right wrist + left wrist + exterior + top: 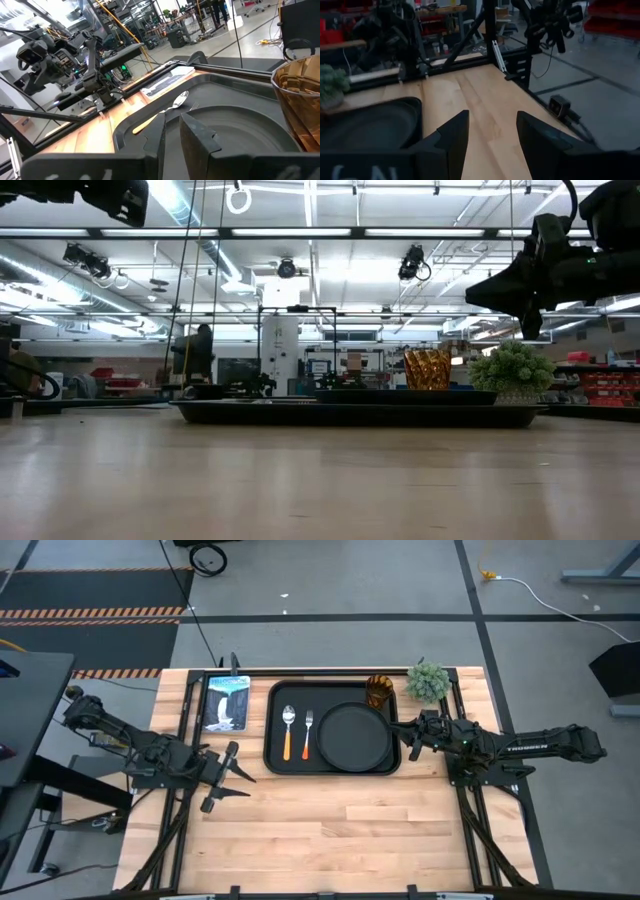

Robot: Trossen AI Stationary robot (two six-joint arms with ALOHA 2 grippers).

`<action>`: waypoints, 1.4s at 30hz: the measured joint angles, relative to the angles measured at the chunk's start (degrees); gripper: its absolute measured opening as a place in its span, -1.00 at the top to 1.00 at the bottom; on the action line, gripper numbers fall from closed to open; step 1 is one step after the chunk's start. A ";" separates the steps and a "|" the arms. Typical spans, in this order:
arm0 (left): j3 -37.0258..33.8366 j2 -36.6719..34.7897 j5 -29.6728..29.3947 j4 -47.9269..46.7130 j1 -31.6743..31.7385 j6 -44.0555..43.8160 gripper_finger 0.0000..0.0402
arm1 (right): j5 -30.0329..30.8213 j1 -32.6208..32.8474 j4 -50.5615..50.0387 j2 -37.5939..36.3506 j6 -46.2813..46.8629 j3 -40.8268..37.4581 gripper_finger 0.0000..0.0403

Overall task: Pick and place plate/cup/fork/spoon on tray
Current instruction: Return to Home Position

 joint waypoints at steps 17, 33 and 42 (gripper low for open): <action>0.00 -3.21 1.28 2.85 -0.59 -3.31 0.13 | 0.00 0.00 0.01 -0.02 0.00 0.00 0.68; -17.44 -21.35 1.28 14.73 1.25 -6.11 0.13 | 0.00 0.00 0.01 0.00 0.00 0.00 0.68; -20.68 -31.14 1.30 10.26 1.18 -3.71 0.13 | 0.00 -0.01 0.02 0.00 0.00 0.00 0.68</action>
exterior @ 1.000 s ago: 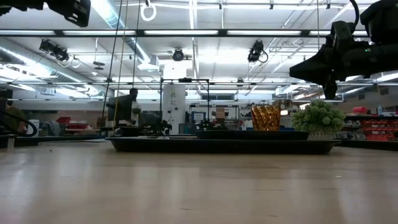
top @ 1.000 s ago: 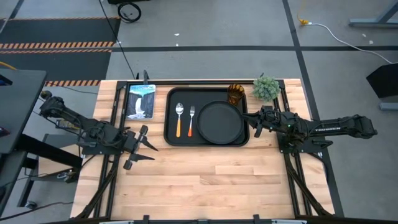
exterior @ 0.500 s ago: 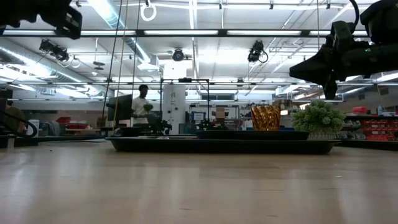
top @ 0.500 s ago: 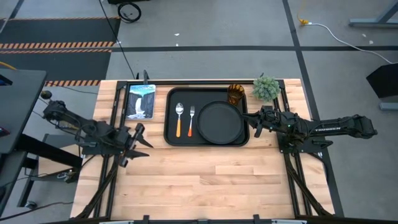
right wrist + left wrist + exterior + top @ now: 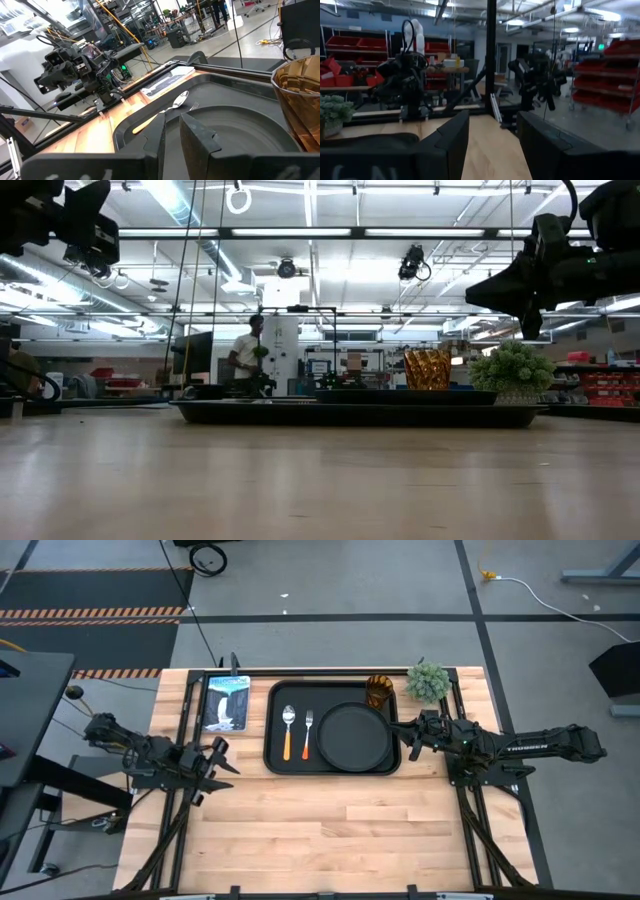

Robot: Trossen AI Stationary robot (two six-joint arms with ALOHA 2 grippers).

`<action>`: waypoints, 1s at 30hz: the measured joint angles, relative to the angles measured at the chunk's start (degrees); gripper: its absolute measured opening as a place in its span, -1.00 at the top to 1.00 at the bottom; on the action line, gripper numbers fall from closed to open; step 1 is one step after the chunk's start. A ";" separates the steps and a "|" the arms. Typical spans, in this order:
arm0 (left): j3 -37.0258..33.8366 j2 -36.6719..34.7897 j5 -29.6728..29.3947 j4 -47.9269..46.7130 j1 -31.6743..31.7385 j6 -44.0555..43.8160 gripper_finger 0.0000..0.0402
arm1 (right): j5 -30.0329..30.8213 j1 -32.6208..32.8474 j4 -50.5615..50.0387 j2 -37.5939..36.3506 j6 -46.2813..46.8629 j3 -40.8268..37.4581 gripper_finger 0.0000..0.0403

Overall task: Pick and place plate/cup/fork/spoon on tray
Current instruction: Return to Home Position

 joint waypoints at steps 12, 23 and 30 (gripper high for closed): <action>-0.04 -1.73 0.00 -9.19 0.06 1.67 0.13 | -0.02 -0.01 -0.01 -0.01 0.00 0.00 0.68; -0.07 -1.80 0.06 -11.46 2.00 1.60 0.13 | -0.02 -0.01 -0.02 0.00 0.00 0.00 0.68; -0.09 -1.80 0.09 -11.53 7.29 -4.96 0.13 | -0.02 -0.01 -0.02 0.00 0.00 0.00 0.68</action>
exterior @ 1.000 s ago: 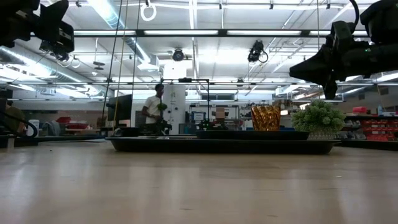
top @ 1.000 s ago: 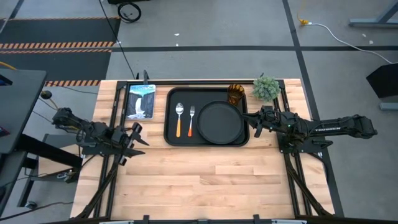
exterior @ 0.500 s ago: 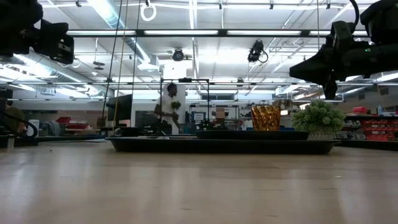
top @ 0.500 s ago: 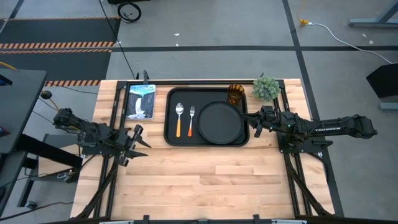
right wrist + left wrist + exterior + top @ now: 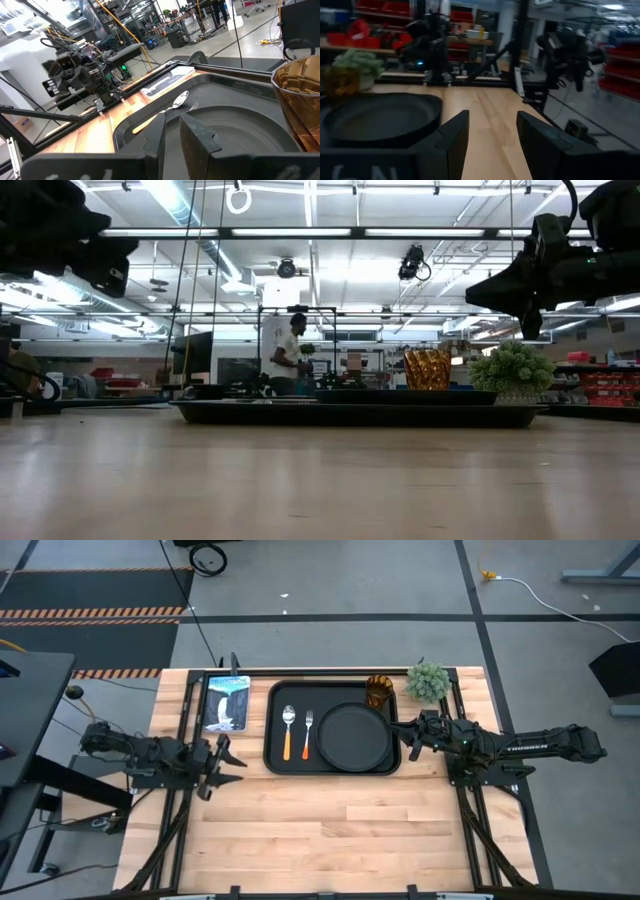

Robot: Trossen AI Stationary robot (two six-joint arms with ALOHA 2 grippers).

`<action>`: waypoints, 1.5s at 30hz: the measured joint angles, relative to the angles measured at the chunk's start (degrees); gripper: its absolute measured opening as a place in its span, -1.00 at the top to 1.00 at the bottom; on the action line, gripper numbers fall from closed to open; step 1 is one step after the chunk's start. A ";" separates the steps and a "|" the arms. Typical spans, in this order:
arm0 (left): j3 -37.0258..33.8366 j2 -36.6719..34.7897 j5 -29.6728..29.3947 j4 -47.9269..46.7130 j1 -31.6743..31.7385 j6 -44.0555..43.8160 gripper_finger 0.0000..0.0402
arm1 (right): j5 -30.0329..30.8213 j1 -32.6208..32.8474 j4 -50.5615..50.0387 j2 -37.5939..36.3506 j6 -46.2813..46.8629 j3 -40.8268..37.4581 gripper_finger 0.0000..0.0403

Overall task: Pick and place plate/cup/fork/spoon on tray
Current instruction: Return to Home Position

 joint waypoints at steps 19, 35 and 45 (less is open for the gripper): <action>-0.02 0.02 -0.08 -0.02 3.43 -1.02 0.13 | 0.00 0.01 0.01 -0.01 0.00 -0.01 0.68; -0.02 0.37 -0.09 -0.02 3.60 -1.02 0.13 | 0.00 0.00 0.01 0.00 0.00 -0.01 0.68; -0.04 0.35 -0.11 -0.02 3.60 -1.02 0.13 | 0.00 0.01 0.01 0.00 0.00 -0.01 0.68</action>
